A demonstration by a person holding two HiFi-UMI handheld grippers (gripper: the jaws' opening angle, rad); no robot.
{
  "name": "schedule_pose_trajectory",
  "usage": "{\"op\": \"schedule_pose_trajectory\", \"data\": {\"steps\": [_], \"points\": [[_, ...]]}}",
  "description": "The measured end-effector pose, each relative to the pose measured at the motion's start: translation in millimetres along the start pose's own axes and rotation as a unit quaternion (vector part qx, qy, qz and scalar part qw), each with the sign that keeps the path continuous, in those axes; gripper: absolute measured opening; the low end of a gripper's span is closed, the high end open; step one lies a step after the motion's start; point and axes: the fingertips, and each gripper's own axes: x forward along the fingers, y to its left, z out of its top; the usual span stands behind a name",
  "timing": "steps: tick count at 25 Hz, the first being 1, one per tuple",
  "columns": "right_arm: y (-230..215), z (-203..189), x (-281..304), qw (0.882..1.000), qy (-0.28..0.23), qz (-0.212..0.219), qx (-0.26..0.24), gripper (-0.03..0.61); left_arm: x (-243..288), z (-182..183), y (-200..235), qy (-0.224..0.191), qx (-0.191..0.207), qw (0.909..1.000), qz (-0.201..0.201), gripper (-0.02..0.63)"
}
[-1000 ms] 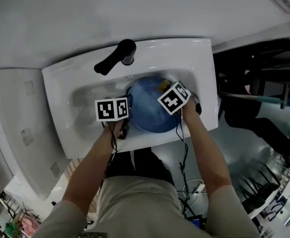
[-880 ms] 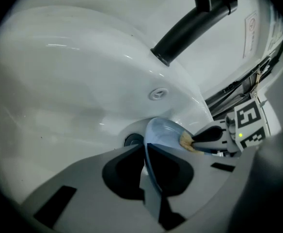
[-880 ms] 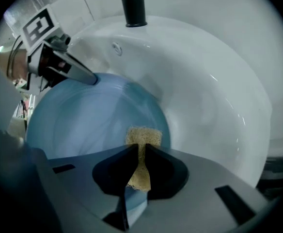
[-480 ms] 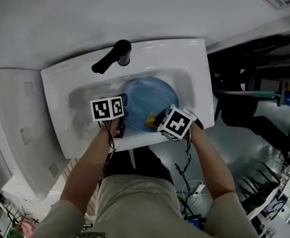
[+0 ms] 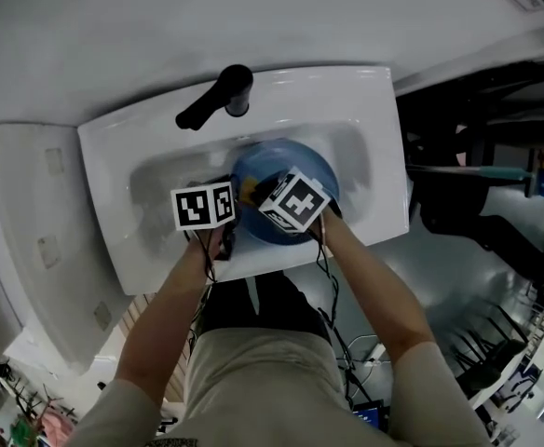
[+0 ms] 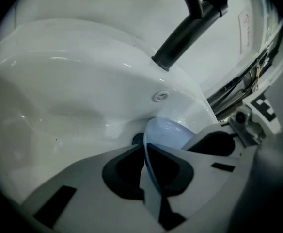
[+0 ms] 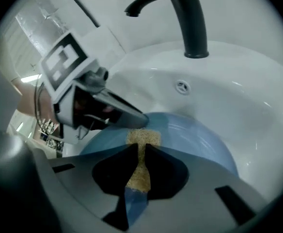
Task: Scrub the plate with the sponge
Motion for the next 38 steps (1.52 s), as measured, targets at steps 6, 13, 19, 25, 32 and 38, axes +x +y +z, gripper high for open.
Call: {"op": "schedule_pose_trajectory", "data": {"steps": [6,13,19,25,32,38], "points": [[-64,-5,-2,0.994,0.017,-0.105,0.009,0.055,-5,-1,7,-0.009,-0.01,0.9999,0.005,0.021],[-90,-61,-35,0.982,0.104,-0.143,-0.06,0.052,-6,4,11,-0.024,-0.023,0.9994,0.008,0.02],[-12,-91,-62,0.989,0.135,-0.016,-0.055,0.055,-6,10,8,-0.033,-0.03,0.9989,0.009,0.023],[55,-46,-41,0.993,0.058,0.08,-0.064,0.057,-8,13,4,-0.023,-0.023,0.9993,0.019,0.025],[12,5,0,0.998,-0.019,-0.003,-0.055,0.058,-8,6,6,-0.014,-0.031,0.9994,0.008,0.025],[-54,4,7,0.995,-0.015,-0.095,-0.014,0.054,-6,4,11,-0.022,-0.04,0.9989,0.006,0.023]]}}
